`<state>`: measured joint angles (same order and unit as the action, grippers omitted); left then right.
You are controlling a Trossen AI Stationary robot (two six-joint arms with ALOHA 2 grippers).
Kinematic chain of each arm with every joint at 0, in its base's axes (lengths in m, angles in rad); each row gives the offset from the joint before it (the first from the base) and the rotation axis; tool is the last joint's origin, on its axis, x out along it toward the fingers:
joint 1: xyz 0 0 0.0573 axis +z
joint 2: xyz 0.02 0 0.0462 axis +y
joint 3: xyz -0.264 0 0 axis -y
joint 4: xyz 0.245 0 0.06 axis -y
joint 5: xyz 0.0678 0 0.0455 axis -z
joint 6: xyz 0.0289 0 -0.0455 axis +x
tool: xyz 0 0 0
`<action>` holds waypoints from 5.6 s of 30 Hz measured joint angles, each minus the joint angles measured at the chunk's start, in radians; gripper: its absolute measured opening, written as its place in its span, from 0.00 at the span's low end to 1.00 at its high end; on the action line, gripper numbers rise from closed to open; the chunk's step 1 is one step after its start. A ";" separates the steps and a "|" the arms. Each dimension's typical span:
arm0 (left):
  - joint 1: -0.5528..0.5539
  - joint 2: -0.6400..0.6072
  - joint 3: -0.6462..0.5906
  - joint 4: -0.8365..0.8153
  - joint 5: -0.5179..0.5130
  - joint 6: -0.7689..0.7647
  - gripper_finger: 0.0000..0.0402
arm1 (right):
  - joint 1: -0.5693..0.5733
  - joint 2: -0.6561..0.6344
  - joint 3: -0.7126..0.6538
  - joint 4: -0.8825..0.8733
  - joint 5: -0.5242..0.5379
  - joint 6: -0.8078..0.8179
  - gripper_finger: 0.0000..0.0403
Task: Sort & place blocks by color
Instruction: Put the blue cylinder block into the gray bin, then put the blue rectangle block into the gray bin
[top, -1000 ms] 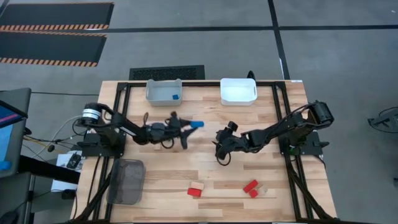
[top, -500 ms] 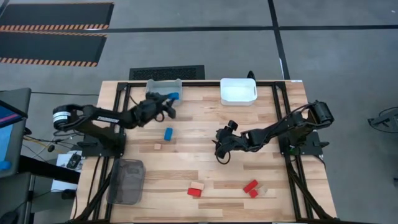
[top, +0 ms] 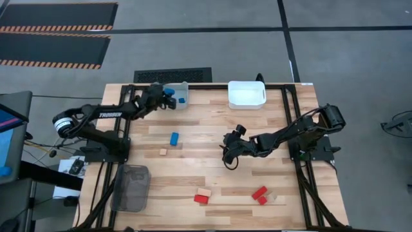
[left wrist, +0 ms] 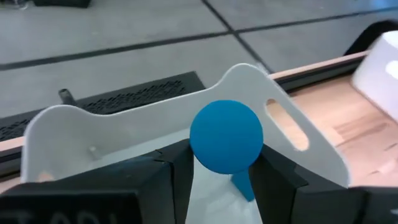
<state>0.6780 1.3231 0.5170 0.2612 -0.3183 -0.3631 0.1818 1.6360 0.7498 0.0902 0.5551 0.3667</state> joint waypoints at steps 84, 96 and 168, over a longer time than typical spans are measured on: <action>-0.814 -0.310 -0.225 -0.273 -0.657 -0.197 0.63 | -0.208 0.583 0.843 -0.030 -0.397 -0.370 0.91; -0.814 -0.310 -0.225 -0.272 -0.663 -0.210 0.63 | -0.221 0.674 0.843 0.051 -0.397 -0.267 0.91; -0.814 -0.310 -0.225 -0.270 -0.664 -0.229 0.63 | -0.249 0.676 0.842 0.143 -0.473 -0.295 0.99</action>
<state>-0.1360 1.0134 0.2920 -0.0083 -0.9824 -0.5922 -0.0673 2.3116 1.5921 0.2329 0.0826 0.0715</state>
